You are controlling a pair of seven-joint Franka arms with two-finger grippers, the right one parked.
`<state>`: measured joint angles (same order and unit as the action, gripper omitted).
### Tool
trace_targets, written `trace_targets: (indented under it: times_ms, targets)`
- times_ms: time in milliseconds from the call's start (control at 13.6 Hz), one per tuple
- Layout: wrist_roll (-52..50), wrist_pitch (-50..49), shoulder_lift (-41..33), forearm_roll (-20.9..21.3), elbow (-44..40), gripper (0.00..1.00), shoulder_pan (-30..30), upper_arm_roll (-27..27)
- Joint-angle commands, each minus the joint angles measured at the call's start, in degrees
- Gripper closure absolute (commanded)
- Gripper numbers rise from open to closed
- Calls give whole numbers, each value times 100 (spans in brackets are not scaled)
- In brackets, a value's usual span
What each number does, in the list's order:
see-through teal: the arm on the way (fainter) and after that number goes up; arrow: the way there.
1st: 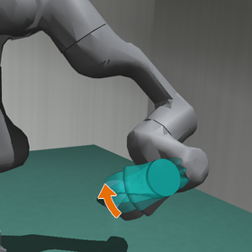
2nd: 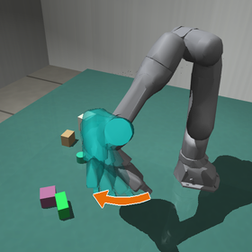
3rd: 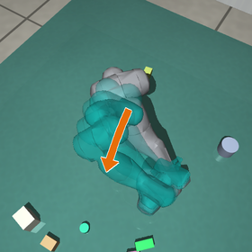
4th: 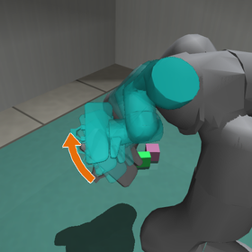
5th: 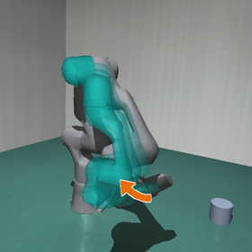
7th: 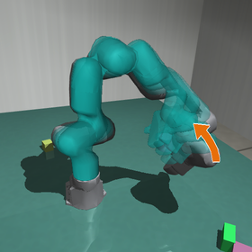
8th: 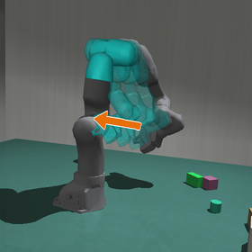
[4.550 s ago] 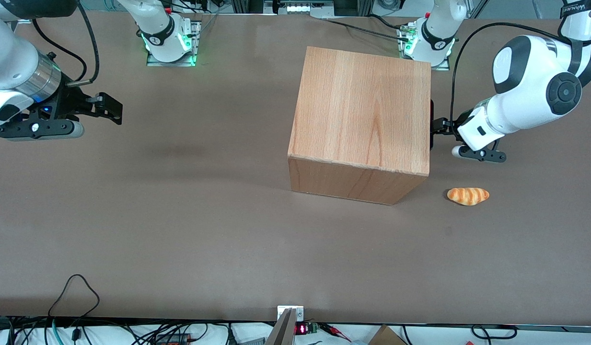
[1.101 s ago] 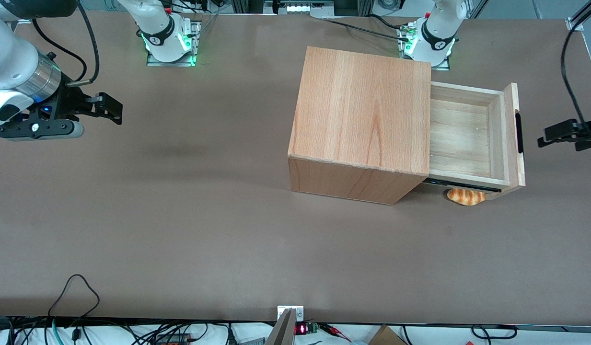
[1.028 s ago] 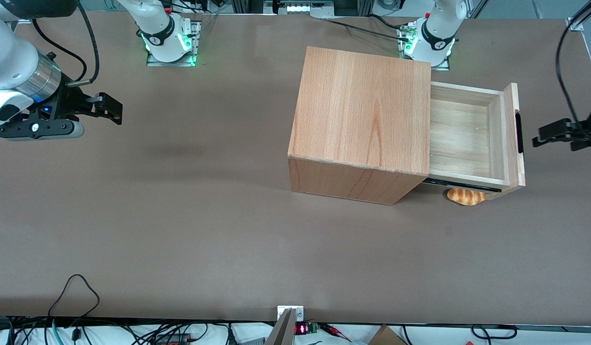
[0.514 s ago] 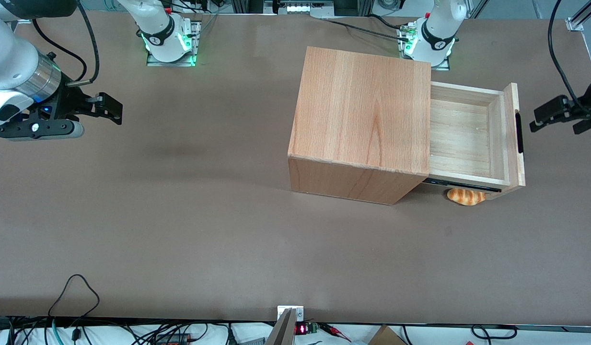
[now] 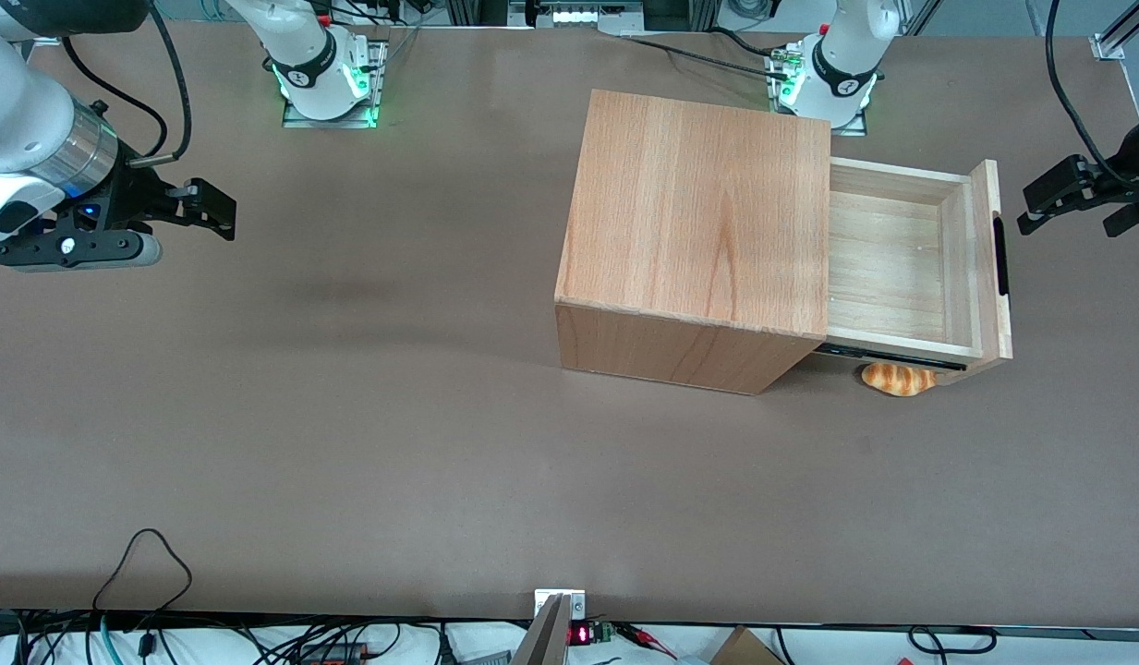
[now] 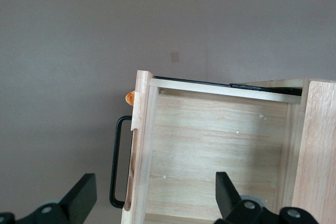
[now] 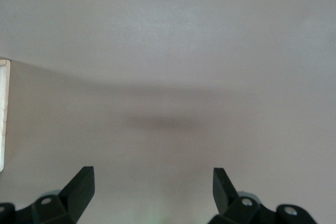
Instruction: Open top drawer with left arm
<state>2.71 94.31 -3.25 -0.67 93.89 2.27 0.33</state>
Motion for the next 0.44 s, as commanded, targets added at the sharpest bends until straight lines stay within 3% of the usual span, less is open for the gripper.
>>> trace_targets:
  times_ms: [0, 367]
  targets:
    - [-182, 70, -159, 155, 165, 0, -24, 29]
    - [-183, -159, -115, 163, 103, 0, -16, -7]
